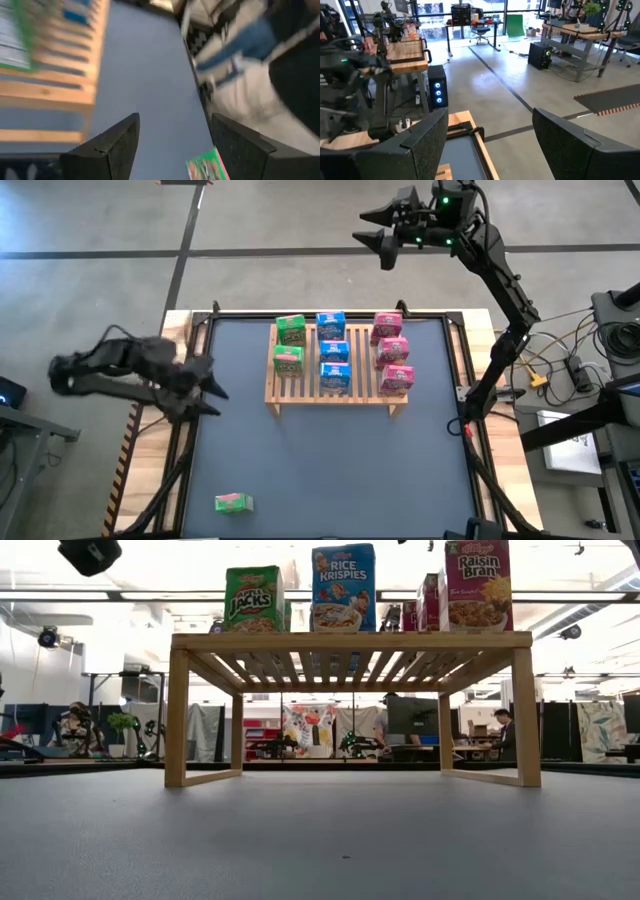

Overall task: Stack cereal on shelf
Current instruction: Put the green cereal box on the shelf

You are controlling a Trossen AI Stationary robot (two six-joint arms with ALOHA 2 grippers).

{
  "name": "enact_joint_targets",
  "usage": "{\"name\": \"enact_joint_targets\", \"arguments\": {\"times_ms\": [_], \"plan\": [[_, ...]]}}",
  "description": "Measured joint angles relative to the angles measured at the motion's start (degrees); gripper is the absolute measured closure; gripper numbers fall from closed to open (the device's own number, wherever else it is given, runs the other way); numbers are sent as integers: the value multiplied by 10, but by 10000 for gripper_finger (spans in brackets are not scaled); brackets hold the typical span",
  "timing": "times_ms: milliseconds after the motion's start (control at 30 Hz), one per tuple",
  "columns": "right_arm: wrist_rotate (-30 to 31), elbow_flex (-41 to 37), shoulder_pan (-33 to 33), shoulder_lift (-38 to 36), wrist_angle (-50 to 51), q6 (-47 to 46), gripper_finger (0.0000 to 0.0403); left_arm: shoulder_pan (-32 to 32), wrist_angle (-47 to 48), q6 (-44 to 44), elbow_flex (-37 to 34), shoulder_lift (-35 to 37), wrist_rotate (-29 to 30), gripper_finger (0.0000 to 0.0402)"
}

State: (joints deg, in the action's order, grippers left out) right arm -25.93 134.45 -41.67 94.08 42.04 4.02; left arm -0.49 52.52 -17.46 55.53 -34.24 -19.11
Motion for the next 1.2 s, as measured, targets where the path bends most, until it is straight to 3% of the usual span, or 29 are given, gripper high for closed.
{"name": "enact_joint_targets", "arguments": {"times_ms": [200,300,400,633,800,933,1200], "plan": [[-2,-1,0,-1,21,14,126,-255,-13,-82,15,-114,124,175],[-15,-1,0,-2,27,27,126,-346,-12,-138,45,-173,182,175],[-16,-1,0,-3,26,40,126,-399,-25,-178,83,-223,235,175],[-16,-1,0,-3,24,45,126,-448,-30,-213,143,-366,226,171],[-28,-1,0,-8,26,47,126,-478,-39,-273,153,-447,208,139],[-30,-1,0,-13,26,58,126,-497,-83,-312,158,-480,205,105],[-30,-1,0,-17,27,72,126,-516,-84,-429,116,-498,230,55]]}}
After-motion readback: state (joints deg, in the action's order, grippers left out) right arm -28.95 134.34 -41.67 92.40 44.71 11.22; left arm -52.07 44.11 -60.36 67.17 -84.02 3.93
